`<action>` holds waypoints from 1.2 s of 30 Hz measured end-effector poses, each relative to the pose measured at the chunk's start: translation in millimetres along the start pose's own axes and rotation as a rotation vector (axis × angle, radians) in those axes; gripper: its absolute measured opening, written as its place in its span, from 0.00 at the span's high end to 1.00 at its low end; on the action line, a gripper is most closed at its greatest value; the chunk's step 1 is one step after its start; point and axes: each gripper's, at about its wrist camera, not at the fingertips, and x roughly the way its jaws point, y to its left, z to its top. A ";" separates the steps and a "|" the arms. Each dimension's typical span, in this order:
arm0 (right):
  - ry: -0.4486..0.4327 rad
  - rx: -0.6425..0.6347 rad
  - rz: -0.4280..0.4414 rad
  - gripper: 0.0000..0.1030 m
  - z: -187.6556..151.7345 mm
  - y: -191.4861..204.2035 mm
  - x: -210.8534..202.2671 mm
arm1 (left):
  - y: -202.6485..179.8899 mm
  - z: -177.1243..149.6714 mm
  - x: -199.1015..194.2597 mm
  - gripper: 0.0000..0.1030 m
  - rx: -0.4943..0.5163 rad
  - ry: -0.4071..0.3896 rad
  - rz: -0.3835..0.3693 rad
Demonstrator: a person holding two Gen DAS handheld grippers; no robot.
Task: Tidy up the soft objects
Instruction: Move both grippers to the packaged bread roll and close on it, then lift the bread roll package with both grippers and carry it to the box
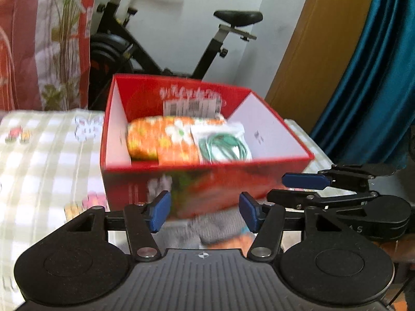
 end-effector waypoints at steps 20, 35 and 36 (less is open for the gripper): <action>0.132 0.208 0.054 0.62 -82.3 -3.0 12.4 | 12.6 -76.6 20.2 0.50 -0.195 0.148 -0.071; 0.148 0.289 0.125 0.59 -86.5 -7.3 20.6 | 12.1 -86.5 29.9 0.58 -0.207 0.144 -0.121; 0.148 0.301 0.131 0.59 -87.4 -8.1 21.6 | 12.4 -87.0 29.8 0.58 -0.206 0.143 -0.122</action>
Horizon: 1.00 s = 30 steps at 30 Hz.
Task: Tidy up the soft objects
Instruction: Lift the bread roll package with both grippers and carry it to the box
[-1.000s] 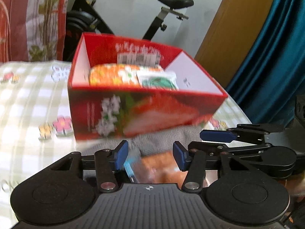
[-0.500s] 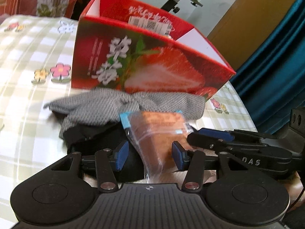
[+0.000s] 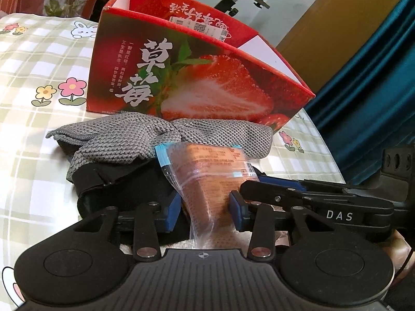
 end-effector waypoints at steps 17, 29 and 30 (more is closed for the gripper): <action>-0.029 0.019 0.033 0.63 1.2 4.4 0.3 | -10.3 3.1 -0.5 0.61 0.044 -0.014 0.000; -0.119 -0.060 0.023 0.63 14.0 20.4 -24.8 | -26.3 16.1 -25.0 0.62 0.098 -0.099 -0.017; -0.126 -0.066 0.022 0.63 15.3 21.6 -26.9 | -27.7 17.0 -26.7 0.62 0.103 -0.106 -0.017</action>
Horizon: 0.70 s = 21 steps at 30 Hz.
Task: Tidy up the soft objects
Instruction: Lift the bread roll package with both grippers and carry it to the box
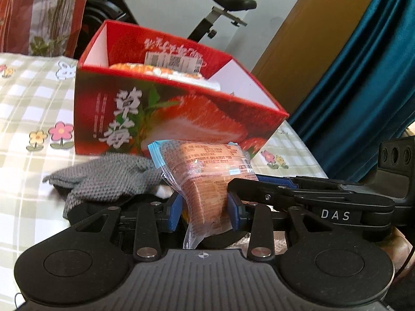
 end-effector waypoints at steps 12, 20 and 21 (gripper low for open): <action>-0.032 -0.024 -0.003 0.63 8.5 7.1 -10.6 | -6.1 5.3 -7.7 0.62 0.030 -0.033 -0.003; -0.055 -0.038 -0.006 0.63 14.3 10.0 -18.4 | -8.2 13.0 -12.7 0.63 0.057 -0.054 -0.009; -0.061 -0.038 -0.005 0.63 16.4 10.2 -20.1 | -9.1 15.1 -13.7 0.63 0.063 -0.059 -0.009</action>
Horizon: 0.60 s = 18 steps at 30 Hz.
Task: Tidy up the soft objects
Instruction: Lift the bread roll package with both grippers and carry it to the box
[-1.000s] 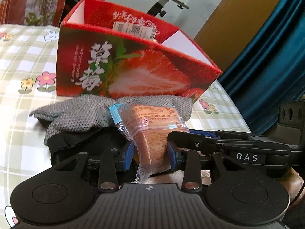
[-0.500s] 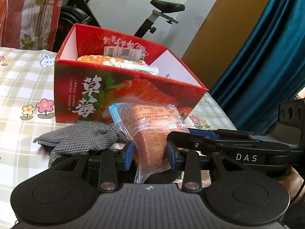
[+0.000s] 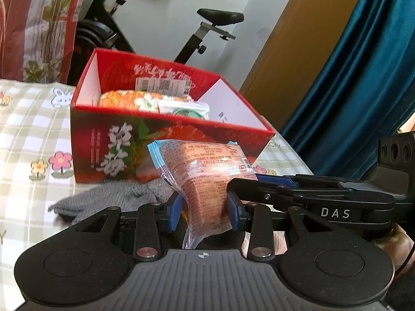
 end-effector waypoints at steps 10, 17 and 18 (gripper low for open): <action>-0.065 -0.049 0.003 0.63 39.6 6.6 -6.6 | -3.7 32.3 -6.9 0.63 0.044 -0.078 -0.002; -0.084 -0.066 0.005 0.63 78.7 4.7 7.2 | 7.0 66.8 5.7 0.63 0.105 -0.107 -0.002; -0.082 -0.066 0.008 0.63 84.6 3.3 11.6 | 11.4 72.9 9.9 0.63 0.106 -0.104 -0.005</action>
